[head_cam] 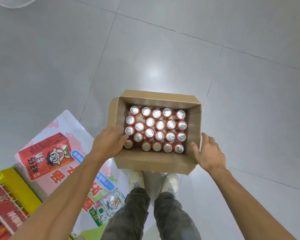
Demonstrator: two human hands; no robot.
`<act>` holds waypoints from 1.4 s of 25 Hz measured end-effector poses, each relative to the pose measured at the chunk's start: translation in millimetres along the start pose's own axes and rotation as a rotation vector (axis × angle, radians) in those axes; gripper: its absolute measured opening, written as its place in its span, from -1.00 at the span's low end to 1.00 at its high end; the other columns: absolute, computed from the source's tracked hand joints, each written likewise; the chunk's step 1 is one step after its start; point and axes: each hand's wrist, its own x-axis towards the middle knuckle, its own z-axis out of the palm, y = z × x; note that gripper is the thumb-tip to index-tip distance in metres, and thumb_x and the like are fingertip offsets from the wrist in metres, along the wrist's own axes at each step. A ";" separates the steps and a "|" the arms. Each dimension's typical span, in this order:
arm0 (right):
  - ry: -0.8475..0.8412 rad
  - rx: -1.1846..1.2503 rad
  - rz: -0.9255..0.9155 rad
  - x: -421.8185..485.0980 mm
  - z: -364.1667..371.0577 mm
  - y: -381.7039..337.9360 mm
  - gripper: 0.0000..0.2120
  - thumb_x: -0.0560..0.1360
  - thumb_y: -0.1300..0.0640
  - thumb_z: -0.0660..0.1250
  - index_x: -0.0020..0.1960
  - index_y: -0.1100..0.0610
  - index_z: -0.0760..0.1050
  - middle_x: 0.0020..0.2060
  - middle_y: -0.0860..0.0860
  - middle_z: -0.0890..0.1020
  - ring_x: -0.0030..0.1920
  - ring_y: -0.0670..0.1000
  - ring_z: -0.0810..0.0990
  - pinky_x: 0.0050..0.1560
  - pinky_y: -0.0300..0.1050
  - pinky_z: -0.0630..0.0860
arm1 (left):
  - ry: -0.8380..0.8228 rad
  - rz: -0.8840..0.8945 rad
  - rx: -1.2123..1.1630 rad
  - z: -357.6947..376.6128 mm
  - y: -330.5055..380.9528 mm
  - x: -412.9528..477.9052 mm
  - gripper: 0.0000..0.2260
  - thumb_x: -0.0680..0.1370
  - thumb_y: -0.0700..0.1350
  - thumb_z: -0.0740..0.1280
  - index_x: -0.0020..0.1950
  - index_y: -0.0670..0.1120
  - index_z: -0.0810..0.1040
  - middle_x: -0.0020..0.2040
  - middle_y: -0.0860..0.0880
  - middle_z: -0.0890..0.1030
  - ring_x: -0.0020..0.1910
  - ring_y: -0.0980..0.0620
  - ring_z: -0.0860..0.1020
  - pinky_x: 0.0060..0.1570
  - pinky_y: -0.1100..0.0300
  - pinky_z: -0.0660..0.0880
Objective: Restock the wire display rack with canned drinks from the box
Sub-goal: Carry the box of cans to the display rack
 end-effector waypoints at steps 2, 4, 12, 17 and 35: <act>0.067 0.100 0.098 27.1 22.3 10.8 -0.39 0.65 -0.16 0.20 0.58 0.13 0.19 0.46 0.16 0.40 0.38 0.26 0.46 0.17 0.20 0.49 | 0.118 -0.083 -0.068 24.2 -16.9 22.3 -0.64 0.60 0.22 0.18 0.18 -0.04 0.43 0.14 -0.13 0.55 0.11 -0.20 0.53 0.01 -0.11 0.54; 0.071 0.188 0.129 56.7 41.5 21.7 -0.35 0.64 -0.15 0.23 0.61 0.12 0.15 0.48 0.17 0.40 0.40 0.27 0.45 0.24 0.22 0.48 | 0.167 -0.168 -0.151 46.9 -32.4 46.6 -0.66 0.61 0.22 0.23 0.14 -0.04 0.39 0.12 -0.13 0.53 0.07 -0.18 0.52 -0.03 -0.10 0.52; 0.278 0.555 0.074 135.1 108.3 44.2 -0.75 0.66 0.10 0.23 0.30 0.13 0.51 0.05 0.08 0.68 0.07 0.20 0.57 0.08 -0.01 0.44 | 0.404 -0.246 -0.582 118.2 -52.1 109.5 -0.85 0.65 -0.04 0.26 0.15 -0.07 0.53 -0.02 -0.04 0.62 0.01 -0.16 0.55 -0.04 0.04 0.40; 0.318 0.604 0.026 142.0 114.4 51.3 -0.86 0.67 0.13 0.24 0.06 0.09 0.57 -0.19 -0.02 0.64 -0.02 0.20 0.57 0.05 0.07 0.50 | 0.464 -0.153 -0.535 121.4 -60.1 114.6 -0.90 0.65 -0.13 0.28 -0.05 -0.03 0.54 -0.35 0.03 0.52 -0.30 -0.01 0.48 -0.23 0.06 0.33; 0.401 0.756 -0.067 118.6 119.5 62.5 -0.77 0.65 0.14 0.31 -0.11 -0.04 0.65 -0.36 0.09 0.70 -0.21 0.16 0.68 -0.21 -0.01 0.58 | 0.615 -0.055 -0.356 114.2 -66.0 113.4 -0.57 0.52 -0.17 0.43 -0.46 -0.08 0.30 -0.57 0.02 0.35 -0.48 -0.06 0.36 -0.41 0.13 0.27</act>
